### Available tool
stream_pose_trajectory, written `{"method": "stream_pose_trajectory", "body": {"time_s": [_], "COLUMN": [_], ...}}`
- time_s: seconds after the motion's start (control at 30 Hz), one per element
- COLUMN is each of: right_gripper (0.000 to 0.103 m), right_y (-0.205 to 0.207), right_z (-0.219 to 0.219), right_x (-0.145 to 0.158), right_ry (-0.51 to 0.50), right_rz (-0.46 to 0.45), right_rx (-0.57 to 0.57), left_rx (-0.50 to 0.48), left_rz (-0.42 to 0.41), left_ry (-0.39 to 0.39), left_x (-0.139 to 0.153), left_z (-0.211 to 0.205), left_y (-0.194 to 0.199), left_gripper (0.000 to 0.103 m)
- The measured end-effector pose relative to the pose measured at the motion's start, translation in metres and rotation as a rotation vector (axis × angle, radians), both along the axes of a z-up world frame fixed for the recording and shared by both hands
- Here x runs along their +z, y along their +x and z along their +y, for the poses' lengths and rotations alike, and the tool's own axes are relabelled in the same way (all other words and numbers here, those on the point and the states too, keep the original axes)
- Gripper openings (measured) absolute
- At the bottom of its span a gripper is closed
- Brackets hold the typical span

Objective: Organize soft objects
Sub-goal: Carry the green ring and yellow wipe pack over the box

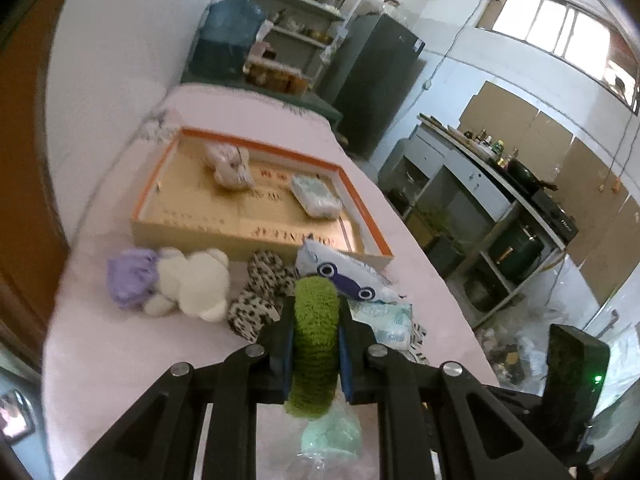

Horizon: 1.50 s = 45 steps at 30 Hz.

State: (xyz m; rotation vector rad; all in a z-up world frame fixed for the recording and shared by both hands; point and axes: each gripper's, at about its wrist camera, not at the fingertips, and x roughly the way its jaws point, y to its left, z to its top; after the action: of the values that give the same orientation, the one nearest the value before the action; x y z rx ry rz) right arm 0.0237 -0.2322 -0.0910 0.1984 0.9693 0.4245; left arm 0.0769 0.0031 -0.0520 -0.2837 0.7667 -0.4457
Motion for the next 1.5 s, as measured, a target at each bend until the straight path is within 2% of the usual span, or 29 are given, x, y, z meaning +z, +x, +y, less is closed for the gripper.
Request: {"method": "stream_pose_trajectory", "body": {"time_s": [0.2, 0.3, 0.73, 1.1, 1.5], "right_gripper": [0.059, 0.059, 0.059, 0.059, 0.059], "right_y": [-0.009, -0.012, 0.003, 0.044, 0.105], "right_z": [0.003, 0.005, 0.01, 0.011, 0.016], "right_x": [0.022, 0.036, 0.085, 0.104, 0.101], "right_ry": [-0.006, -0.012, -0.035, -0.039, -0.004], "right_rz": [-0.045, -0.074, -0.175, -0.212, -0.189], "right_rx": [0.007, 0.011, 0.005, -0.026, -0.048], "left_rx": [0.067, 0.081, 0.091, 0.111, 0.148], "left_rz": [-0.097, -0.13, -0.205, -0.224, -0.186], "left_ry": [0.097, 0.118, 0.119, 0.11, 0.107], "left_x": [0.025, 0.035, 0.073, 0.082, 0.072], "left_z": [0.002, 0.003, 0.003, 0.003, 0.006], "left_y": [-0.015, -0.021, -0.022, 0.007, 0.059], "left_gripper": [0.018, 0.018, 0.018, 0.018, 0.018]}}
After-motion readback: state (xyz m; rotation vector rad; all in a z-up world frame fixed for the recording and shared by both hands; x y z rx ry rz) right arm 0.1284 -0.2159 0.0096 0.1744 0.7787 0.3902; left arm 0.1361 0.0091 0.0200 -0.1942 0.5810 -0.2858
